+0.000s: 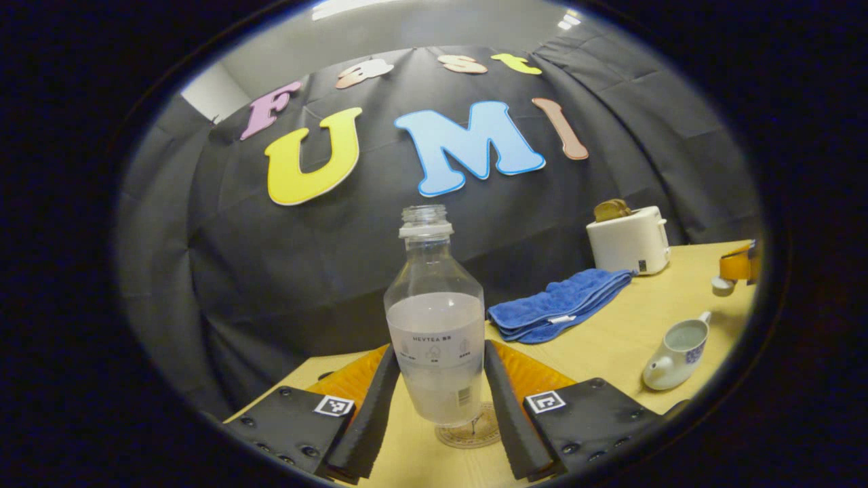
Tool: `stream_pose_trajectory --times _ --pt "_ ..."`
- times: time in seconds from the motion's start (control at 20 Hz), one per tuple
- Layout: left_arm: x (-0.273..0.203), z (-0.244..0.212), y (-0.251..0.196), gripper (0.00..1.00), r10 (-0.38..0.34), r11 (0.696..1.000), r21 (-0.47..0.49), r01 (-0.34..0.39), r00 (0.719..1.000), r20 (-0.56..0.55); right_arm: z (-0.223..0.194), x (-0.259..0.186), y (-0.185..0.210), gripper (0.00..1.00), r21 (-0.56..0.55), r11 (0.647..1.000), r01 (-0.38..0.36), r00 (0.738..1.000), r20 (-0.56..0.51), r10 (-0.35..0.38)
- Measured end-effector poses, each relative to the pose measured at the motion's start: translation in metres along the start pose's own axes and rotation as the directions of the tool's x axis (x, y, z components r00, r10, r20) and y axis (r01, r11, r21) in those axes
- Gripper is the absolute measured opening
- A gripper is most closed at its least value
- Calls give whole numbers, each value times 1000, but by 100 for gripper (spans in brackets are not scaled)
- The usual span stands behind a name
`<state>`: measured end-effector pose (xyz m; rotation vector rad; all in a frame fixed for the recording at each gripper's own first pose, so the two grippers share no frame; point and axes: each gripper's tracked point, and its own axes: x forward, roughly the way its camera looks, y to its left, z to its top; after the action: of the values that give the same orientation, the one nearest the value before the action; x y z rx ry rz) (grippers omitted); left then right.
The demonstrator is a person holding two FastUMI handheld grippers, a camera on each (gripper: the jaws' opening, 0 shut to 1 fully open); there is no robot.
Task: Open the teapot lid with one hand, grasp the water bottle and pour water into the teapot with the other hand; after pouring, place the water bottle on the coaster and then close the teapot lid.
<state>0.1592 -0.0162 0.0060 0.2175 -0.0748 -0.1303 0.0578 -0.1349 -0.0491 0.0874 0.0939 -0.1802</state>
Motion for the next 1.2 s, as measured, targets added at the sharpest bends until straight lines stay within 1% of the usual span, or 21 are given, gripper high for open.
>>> stream_pose_trajectory --times 0.1,0.15,0.2,0.4,0.5,0.65,0.75,0.95,1.1,1.2 --pt "0 -7 -1 71 -13 997 -74 12 1000 -19 -2 -2 2 1 -6 1000 -6 1000 -2 6" --pt "1 -9 -2 71 -21 994 -111 18 1000 -23 -3 -1 2 1 -6 1000 -10 1000 -3 10" --pt "2 -10 -1 83 -25 989 -145 21 999 -24 -3 0 3 1 -8 1000 -14 1000 -4 14" --pt "9 -20 12 83 -7 981 -196 0 999 -34 -7 -6 12 1 -15 999 -35 999 -10 35" --pt "14 -28 5 82 -31 971 -240 17 998 -54 -8 -8 16 1 -18 999 -47 999 -12 47" --pt "20 -39 1 82 -39 969 -246 17 996 -82 -9 -9 20 1 -8 998 -64 998 -15 64" --pt "22 -48 -1 82 -31 974 -228 5 994 -108 -10 -9 23 1 2 997 -74 997 -21 74" --pt "23 -49 -4 83 -31 978 -210 6 992 -119 -10 -10 24 1 11 997 -77 997 -20 77" --pt "25 -49 -8 87 -42 976 -215 14 991 -126 -9 -10 24 1 11 997 -78 997 -20 78" --pt "26 -50 -6 94 -38 976 -218 10 991 -126 -9 -11 25 1 12 997 -78 997 -21 78"
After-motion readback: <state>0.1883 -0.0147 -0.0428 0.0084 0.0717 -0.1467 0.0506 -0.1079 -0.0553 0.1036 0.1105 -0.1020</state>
